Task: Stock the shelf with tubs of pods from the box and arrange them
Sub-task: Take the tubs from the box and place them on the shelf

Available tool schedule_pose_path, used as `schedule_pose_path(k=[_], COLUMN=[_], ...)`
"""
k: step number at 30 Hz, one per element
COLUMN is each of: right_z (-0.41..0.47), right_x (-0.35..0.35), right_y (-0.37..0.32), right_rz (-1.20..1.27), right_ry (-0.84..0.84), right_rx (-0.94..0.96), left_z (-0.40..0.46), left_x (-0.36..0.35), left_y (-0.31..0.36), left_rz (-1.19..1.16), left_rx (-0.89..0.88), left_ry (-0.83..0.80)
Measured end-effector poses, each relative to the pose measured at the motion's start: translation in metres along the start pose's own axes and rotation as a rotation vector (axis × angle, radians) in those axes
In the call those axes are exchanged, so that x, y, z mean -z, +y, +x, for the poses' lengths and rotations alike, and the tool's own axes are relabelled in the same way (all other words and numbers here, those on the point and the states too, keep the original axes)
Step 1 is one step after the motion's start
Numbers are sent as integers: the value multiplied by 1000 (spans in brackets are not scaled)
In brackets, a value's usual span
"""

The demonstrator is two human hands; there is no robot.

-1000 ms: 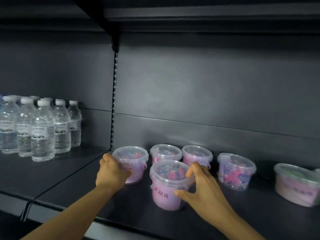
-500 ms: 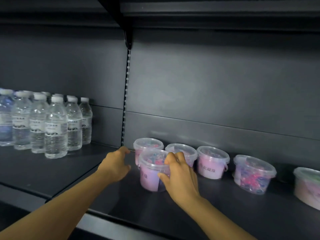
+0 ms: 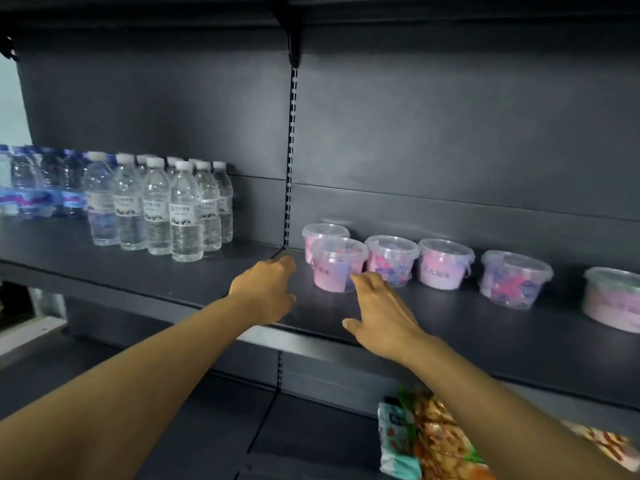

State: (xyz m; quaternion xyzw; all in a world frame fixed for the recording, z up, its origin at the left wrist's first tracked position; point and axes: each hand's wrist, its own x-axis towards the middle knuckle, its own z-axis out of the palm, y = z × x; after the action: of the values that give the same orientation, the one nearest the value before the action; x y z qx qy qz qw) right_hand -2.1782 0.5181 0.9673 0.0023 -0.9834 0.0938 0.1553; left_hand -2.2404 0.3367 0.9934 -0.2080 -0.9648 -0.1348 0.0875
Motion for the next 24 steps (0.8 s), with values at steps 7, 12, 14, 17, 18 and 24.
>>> schedule_pose_path(k=[7,12,14,17,18,24], right_z=[-90,-142,-161,-178,-184,-238], right_x=[4,-27,-41,-57,-61,-98], right_y=[-23,-18,-11,1,6,49], right_rz=[-91,-88,-84,-82,-64,4], right_ry=[-54,-165,-223,-273,-291,-405], right_rx=[103,126,150,158,169,238], left_z=[-74,-130,-152,-178,-189,-257], left_x=[-14,-45,-57,-69,-75,-136], left_y=[14,25,28,27,28,47], left_rz=[36,114,152,171,167,116], left_rx=[-78,-54,-23,19,50,264], left_ry=[-19,-124,-186,-245,-272,-363])
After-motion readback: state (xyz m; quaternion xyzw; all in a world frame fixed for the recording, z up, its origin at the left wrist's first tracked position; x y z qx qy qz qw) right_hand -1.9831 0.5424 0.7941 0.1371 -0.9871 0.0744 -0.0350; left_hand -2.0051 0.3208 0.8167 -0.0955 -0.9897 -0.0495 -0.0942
